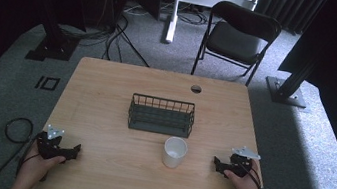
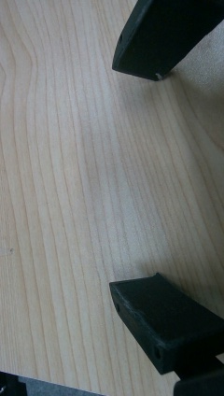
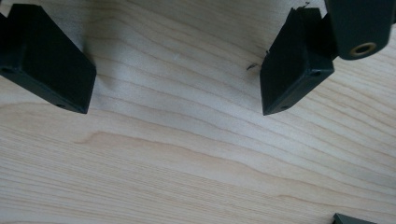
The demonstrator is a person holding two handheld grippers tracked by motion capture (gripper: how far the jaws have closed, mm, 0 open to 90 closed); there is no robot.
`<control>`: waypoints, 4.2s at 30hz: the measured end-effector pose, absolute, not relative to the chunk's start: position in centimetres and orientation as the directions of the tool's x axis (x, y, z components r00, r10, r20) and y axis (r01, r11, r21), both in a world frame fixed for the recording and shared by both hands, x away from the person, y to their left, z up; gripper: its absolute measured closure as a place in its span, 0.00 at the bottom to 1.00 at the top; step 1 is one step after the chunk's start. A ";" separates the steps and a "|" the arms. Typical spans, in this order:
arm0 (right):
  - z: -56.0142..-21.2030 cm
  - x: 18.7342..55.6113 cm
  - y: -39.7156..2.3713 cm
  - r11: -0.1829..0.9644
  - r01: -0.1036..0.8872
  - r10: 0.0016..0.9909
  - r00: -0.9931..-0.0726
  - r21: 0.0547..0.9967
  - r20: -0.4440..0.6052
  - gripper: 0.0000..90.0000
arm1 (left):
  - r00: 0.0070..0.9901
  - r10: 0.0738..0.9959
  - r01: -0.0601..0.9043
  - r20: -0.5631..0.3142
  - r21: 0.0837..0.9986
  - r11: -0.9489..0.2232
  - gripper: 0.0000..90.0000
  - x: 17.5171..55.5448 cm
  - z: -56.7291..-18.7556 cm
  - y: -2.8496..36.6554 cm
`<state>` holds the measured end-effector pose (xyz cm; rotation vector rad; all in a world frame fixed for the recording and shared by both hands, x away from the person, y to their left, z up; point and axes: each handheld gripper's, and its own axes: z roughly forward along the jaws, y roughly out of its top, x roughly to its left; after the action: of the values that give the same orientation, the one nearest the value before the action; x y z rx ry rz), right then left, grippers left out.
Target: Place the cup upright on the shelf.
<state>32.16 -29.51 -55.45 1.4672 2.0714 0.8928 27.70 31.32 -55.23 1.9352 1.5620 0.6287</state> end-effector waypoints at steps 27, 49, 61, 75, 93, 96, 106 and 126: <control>-55.5 32.2 -29.5 0.226 0.653 0.942 -0.335 0.723 0.009 0.11 | 0.380 0.923 0.588 0.058 0.755 -0.289 0.02 28.2 -53.6 28.8; -55.5 32.2 -29.5 0.225 0.653 0.942 -0.335 0.723 0.009 0.11 | 0.546 0.836 0.469 0.055 0.806 -0.360 0.02 28.9 -52.6 24.1; -55.5 32.2 -29.5 0.225 0.653 0.942 -0.335 0.723 0.009 0.11 | 0.629 0.776 0.394 0.050 0.840 -0.373 0.02 28.8 -51.7 21.6; -55.5 32.2 -29.5 0.226 0.653 0.942 -0.335 0.723 0.009 0.11 | 0.727 0.684 0.303 0.064 0.864 -0.403 0.02 28.6 -50.2 17.4; -55.5 32.2 -29.5 0.225 0.653 0.942 -0.335 0.723 0.009 0.11 | 0.837 0.546 0.227 0.036 0.885 -0.406 0.02 28.9 -50.2 11.2; -55.5 32.2 -29.5 0.225 0.653 0.942 -0.335 0.723 0.009 0.11 | 0.845 0.534 0.219 0.034 0.888 -0.403 0.02 28.9 -50.3 10.5; -55.5 32.2 -29.5 0.225 0.653 0.942 -0.335 0.723 0.009 0.11 | 0.871 0.491 0.206 0.017 0.895 -0.396 0.02 29.7 -50.5 7.7; -55.5 32.2 -29.5 0.224 0.653 0.942 -0.335 0.723 0.010 0.11 | 0.894 0.447 0.202 -0.017 0.906 -0.371 0.06 31.5 -51.4 2.8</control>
<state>32.16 -29.51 -55.45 1.4687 2.0706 0.8944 31.47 2.77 -51.38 1.9615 0.4738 0.2789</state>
